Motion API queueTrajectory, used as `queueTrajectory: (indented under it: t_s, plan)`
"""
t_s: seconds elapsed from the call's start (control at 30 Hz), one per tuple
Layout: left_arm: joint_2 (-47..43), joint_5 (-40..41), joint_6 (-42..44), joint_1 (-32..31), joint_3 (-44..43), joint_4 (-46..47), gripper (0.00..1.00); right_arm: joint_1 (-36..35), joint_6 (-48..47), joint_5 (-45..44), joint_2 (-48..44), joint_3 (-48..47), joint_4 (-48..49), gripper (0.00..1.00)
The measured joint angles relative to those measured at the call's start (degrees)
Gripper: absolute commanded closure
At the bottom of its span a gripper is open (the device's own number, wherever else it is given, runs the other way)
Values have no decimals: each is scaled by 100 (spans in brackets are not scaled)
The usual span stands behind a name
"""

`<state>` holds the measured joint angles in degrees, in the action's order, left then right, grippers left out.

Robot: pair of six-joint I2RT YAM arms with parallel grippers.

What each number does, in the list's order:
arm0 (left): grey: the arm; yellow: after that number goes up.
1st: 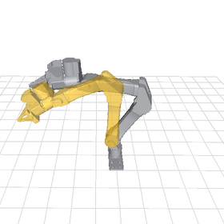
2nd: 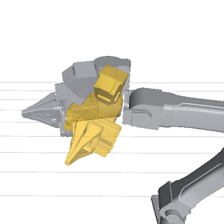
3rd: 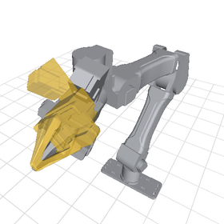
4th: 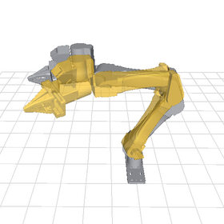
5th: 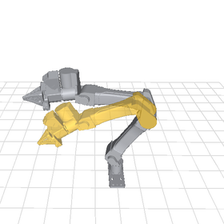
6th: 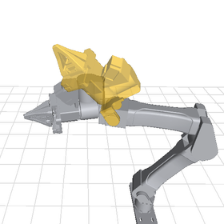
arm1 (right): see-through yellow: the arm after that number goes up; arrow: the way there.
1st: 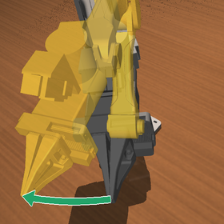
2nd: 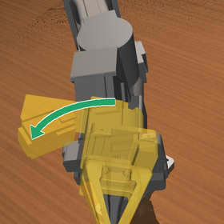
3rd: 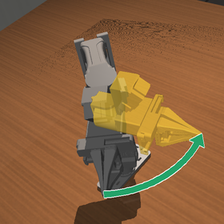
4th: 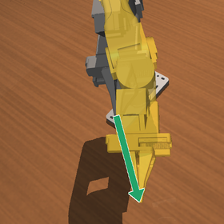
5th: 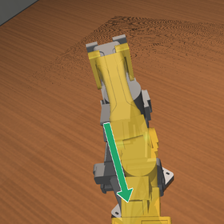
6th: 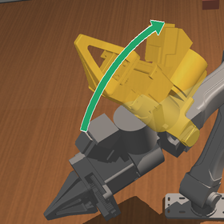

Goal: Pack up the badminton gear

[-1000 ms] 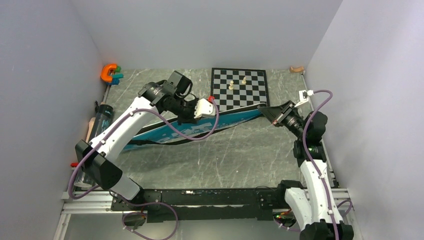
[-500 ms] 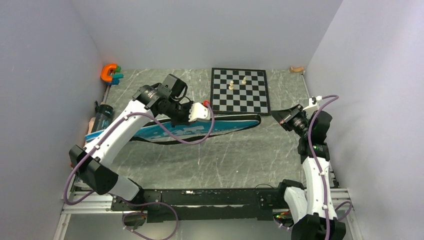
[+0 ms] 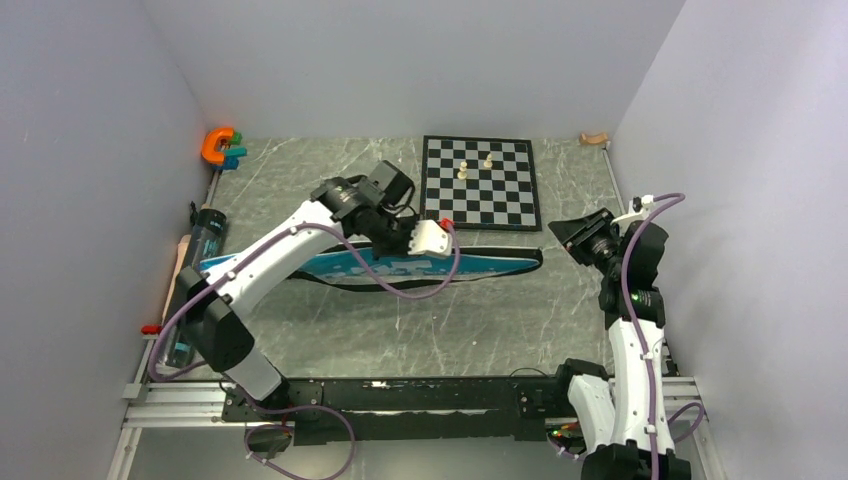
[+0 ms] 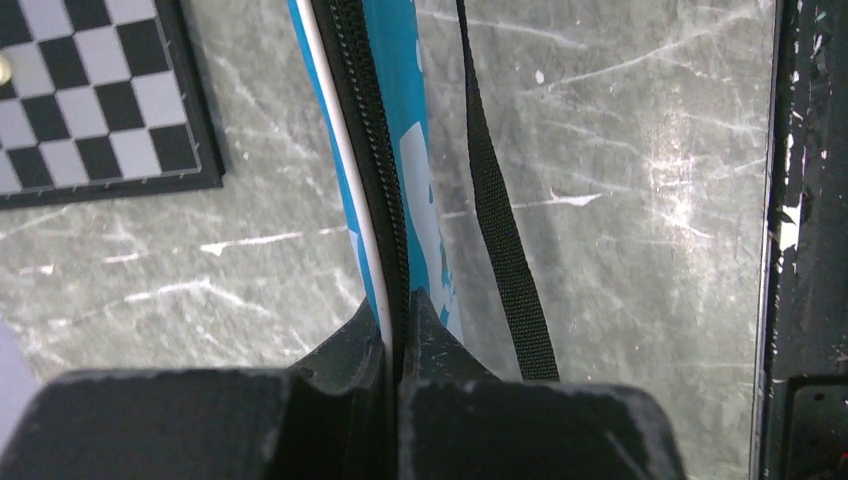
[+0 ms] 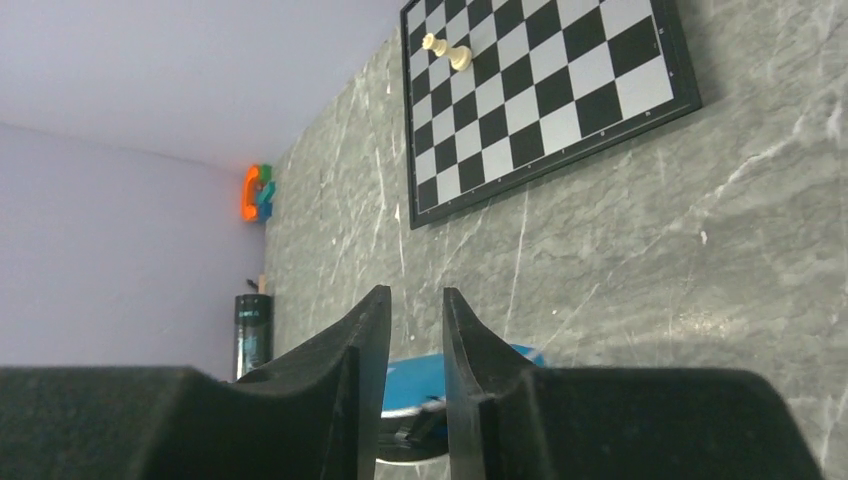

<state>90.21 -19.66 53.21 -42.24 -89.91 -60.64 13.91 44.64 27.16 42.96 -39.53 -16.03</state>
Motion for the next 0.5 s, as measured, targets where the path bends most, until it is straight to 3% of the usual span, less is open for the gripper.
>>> queueTrajectory:
  t_s: [0.3, 0.5]
  plan:
    - [1012, 321, -57, -529, -4, 485, 100, 0, -4, -138, -52, -17, -105, 72]
    - [1482, 1257, -122, -616, -37, 1335, 100, -2, 52, -120, -17, 20, -20, 77]
